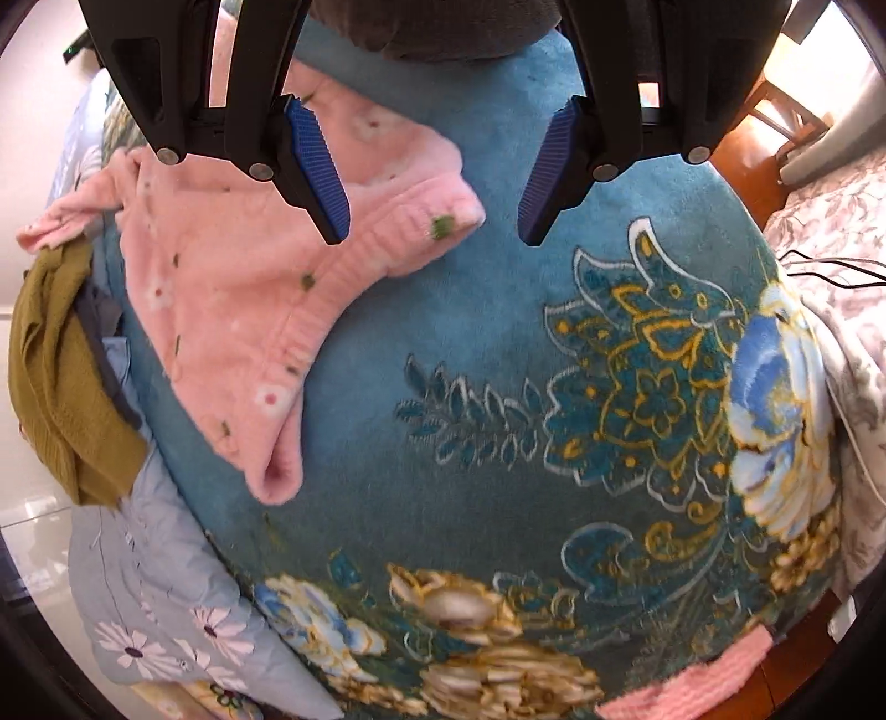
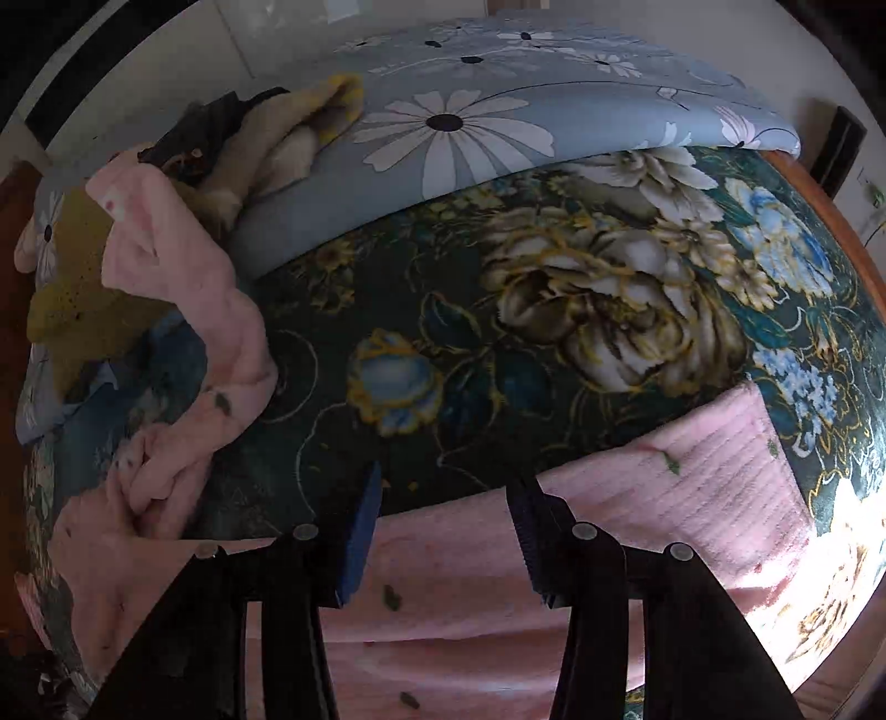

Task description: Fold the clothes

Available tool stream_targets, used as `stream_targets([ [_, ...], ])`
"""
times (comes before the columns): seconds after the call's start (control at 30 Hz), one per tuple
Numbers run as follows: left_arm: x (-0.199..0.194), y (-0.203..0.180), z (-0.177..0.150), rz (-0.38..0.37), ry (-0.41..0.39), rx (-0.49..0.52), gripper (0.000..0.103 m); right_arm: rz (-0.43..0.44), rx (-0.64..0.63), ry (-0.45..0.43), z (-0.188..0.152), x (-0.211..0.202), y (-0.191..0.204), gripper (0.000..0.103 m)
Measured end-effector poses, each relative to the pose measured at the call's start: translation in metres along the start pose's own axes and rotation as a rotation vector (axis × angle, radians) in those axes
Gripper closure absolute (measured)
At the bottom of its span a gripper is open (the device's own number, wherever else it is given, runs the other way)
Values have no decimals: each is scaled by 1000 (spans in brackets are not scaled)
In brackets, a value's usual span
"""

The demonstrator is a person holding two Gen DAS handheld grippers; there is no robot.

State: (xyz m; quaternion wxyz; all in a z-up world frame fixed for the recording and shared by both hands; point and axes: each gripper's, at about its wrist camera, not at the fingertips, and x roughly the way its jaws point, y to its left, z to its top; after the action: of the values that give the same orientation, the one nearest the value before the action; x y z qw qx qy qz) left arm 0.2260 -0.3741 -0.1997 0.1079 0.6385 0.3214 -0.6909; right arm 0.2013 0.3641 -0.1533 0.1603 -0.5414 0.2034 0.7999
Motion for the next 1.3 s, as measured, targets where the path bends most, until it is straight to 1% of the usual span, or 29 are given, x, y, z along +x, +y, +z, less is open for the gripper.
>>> stream_targets([
  [0.03,8,7,-5,-26,18,5,36,27,-36,13,-2,6,17,55],
  [0.07,16,14,-7,-79,46,-14,36,51,-63,24,-6,11,30,55],
  [0.1,22,22,-6,-154,68,-58,36,76,-86,34,-9,14,40,55],
  [0.13,25,25,-5,-198,73,-77,36,100,-109,44,-12,18,49,55],
  [0.17,25,26,-3,-219,71,-77,36,117,-130,50,-12,20,58,55],
  [0.2,28,24,0,-208,80,-55,36,124,-147,51,-13,20,64,55],
  [0.3,44,8,8,-72,156,50,38,135,-167,46,-12,22,71,55],
  [0.33,49,2,10,-47,175,76,39,141,-161,45,-12,22,71,55],
  [0.37,53,-3,11,-32,185,101,45,144,-154,45,-11,22,70,55],
  [0.4,56,-9,11,-10,191,133,57,142,-146,45,-11,22,68,55],
  [0.43,58,-17,10,15,196,170,61,136,-137,46,-10,21,66,55],
  [0.47,59,-26,7,52,194,227,73,131,-128,47,-10,22,63,55],
  [0.5,59,-37,4,95,189,295,81,124,-115,48,-9,22,60,55],
  [0.53,60,-48,0,151,178,361,82,117,-103,50,-9,23,57,55],
  [0.57,59,-58,-3,208,164,414,86,110,-90,51,-8,24,53,55],
  [0.6,58,-64,-5,254,150,447,87,105,-78,52,-7,25,50,55],
  [0.63,57,-66,-6,282,136,459,88,102,-68,53,-5,26,48,55],
  [0.67,55,-65,-4,297,121,453,89,101,-58,52,-4,28,47,55],
  [0.73,48,-55,2,312,85,410,90,112,-52,48,1,29,47,55],
  [0.87,30,-30,14,309,27,325,90,137,-81,22,18,28,60,55],
  [0.97,24,-19,19,311,4,284,90,149,-107,-3,35,27,71,55],
  [1.07,26,-17,19,274,3,279,91,163,-137,-33,58,28,86,55],
  [1.13,23,-21,18,245,2,294,87,165,-163,-48,75,30,98,55],
  [1.2,13,-24,17,202,-1,280,85,170,-193,-62,94,33,111,55],
  [1.23,4,-23,16,176,-13,271,84,175,-208,-71,104,34,119,55],
  [1.3,-18,-23,15,156,-77,246,81,181,-238,-90,123,36,133,55],
])
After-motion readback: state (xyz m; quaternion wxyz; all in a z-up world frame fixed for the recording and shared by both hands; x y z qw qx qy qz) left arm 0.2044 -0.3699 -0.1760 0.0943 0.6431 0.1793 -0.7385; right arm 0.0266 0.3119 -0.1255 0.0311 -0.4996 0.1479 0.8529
